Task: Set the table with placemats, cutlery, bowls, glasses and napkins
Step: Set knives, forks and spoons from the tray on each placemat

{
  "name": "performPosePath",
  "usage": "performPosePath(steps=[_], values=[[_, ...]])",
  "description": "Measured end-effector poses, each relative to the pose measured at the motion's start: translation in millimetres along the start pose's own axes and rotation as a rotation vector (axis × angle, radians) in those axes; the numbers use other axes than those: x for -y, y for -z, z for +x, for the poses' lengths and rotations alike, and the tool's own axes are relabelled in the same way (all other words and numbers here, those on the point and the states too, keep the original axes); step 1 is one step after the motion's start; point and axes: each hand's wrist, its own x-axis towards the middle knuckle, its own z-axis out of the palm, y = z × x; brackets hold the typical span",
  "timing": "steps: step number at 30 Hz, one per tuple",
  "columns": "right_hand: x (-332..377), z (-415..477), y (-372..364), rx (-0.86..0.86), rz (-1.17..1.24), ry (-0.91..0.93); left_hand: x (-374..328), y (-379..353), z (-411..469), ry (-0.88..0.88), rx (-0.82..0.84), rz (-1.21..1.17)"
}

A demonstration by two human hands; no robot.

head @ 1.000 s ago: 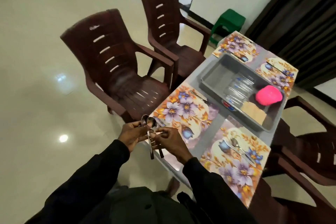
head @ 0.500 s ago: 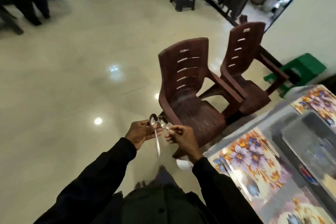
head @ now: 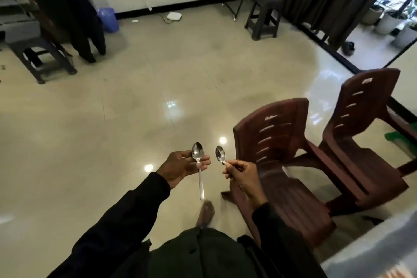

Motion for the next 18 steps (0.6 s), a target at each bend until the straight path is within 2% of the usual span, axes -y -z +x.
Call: performPosePath(steps=[4, 10, 18], values=[[46, 86, -3, 0.002, 0.019, 0.026, -73, 6, 64, -0.046, 0.044, 0.055], [96, 177, 6, -0.019, 0.028, 0.016, -145, -1, 157, 0.026, 0.054, 0.020], [109, 307, 25, -0.266, 0.127, -0.070, -218, -5, 326, 0.136, 0.135, 0.084]])
